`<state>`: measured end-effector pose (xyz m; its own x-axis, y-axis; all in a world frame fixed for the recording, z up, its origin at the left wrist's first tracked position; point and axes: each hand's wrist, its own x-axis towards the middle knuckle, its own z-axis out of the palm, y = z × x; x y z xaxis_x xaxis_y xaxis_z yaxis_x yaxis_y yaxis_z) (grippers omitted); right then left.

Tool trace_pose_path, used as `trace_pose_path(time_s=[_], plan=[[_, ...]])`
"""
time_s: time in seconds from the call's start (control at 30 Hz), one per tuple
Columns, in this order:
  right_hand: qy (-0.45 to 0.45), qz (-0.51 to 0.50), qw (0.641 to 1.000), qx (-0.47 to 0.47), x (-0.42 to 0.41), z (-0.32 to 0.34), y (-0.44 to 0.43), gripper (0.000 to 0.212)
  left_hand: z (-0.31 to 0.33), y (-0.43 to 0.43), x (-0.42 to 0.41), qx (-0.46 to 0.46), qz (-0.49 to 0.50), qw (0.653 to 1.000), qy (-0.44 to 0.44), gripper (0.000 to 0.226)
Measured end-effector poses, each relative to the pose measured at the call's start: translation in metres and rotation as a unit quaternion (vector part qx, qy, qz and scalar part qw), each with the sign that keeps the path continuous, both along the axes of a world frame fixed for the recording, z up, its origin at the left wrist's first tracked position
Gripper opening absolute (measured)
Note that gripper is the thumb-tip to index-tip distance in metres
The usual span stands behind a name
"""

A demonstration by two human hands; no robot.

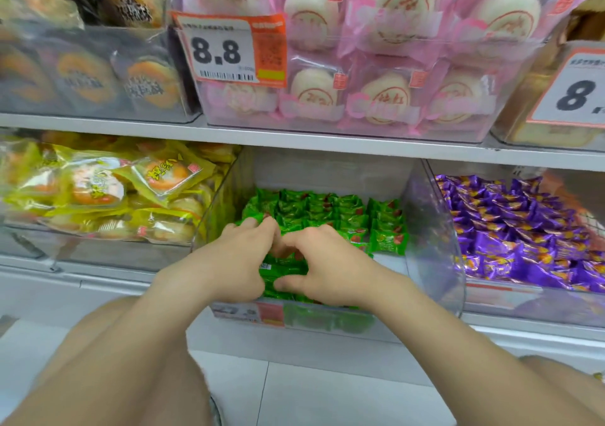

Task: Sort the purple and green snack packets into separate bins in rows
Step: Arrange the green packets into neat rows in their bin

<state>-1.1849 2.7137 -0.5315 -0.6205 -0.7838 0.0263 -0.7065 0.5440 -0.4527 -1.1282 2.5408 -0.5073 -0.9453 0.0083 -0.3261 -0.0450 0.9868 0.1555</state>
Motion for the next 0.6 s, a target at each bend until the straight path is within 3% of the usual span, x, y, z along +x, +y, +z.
trace_pose_path(time_s=[0.17,0.33,0.53,0.6], plan=[[-0.039,-0.013,0.999,-0.017,0.000,-0.004,-0.020,0.050,-0.001,-0.002,-0.002,0.003,0.006,0.998,0.065,0.050],[-0.052,-0.051,0.994,-0.081,-0.002,0.008,-0.012,0.036,-0.003,-0.007,-0.002,-0.025,0.015,0.995,0.100,0.050],[-0.096,-0.177,0.968,-0.148,-0.012,0.025,0.023,0.007,0.000,-0.001,0.000,-0.063,-0.010,0.992,0.106,0.057],[-0.131,-0.171,0.962,-0.170,-0.011,0.030,0.034,0.014,0.002,0.001,0.000,-0.026,-0.011,0.990,0.140,0.061]])
